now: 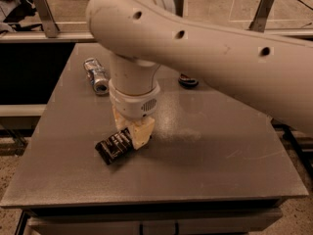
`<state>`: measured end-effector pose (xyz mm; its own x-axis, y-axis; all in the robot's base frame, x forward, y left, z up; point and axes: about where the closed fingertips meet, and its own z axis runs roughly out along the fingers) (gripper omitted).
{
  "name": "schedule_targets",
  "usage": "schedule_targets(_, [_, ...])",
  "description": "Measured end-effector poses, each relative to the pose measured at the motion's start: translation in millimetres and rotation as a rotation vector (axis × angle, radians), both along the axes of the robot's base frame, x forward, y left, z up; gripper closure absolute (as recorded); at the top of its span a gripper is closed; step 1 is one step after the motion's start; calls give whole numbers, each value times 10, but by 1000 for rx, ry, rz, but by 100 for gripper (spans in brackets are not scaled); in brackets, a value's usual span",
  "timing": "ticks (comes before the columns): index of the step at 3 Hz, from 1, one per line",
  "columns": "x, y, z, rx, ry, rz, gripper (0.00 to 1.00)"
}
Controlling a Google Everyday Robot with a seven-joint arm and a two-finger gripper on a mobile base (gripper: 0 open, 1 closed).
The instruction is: Pick rxbar chocolate
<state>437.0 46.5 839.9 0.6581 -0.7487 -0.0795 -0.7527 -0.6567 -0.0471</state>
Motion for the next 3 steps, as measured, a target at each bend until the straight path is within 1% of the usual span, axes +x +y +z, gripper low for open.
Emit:
schedule_targets(1, [112, -117, 353, 80, -7, -57, 100])
schedule_targets(2, [149, -263, 784, 152, -53, -95, 100])
schedule_targets(3, [144, -407, 1145, 236, -123, -137, 100])
